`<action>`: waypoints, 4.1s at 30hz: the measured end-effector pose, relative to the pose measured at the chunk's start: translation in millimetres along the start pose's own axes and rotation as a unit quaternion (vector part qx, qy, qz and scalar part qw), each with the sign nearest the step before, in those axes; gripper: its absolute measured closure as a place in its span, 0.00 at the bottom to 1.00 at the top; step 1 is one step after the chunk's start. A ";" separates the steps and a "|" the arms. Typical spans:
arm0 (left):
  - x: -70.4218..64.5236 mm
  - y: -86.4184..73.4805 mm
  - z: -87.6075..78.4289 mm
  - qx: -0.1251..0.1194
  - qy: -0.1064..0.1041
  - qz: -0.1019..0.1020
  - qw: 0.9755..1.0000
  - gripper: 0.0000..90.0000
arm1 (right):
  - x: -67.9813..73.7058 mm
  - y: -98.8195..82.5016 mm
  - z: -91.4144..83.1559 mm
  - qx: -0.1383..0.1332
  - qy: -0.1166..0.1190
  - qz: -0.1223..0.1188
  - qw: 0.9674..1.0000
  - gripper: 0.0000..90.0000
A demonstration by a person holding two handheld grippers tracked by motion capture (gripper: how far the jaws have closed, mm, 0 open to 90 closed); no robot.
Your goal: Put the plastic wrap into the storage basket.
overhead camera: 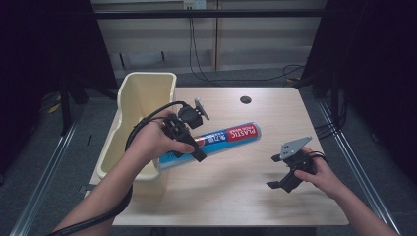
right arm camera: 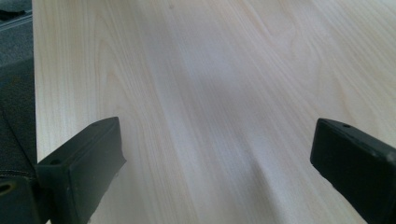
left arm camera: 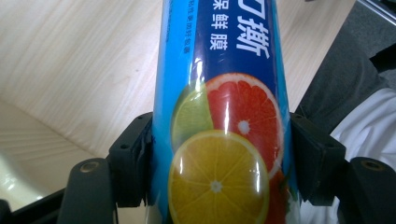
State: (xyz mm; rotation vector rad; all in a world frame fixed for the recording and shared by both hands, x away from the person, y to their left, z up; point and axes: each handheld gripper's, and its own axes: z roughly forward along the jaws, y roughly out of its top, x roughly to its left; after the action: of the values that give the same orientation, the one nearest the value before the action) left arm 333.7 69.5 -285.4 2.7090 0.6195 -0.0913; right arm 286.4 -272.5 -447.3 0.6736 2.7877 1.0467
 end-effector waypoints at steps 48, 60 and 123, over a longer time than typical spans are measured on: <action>39.6 -62.6 -73.6 -0.012 0.031 -0.127 0.991 0.36 | 2.4 -2.6 12.9 0.008 0.010 0.003 1.000 0.03; 45.0 -81.8 -90.5 -0.014 0.041 -0.164 0.986 0.36 | 3.9 -5.3 10.4 0.002 0.005 0.002 1.000 0.03; 57.3 -131.8 -103.1 -0.002 0.087 -0.284 0.955 0.36 | 2.6 -13.7 13.0 -0.014 -0.001 0.002 1.000 0.03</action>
State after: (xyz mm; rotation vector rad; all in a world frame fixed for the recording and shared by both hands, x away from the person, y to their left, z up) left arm 326.8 240.6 -240.8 2.4653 1.4325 0.0064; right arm 282.0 -272.7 -465.9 0.6767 2.7659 1.0843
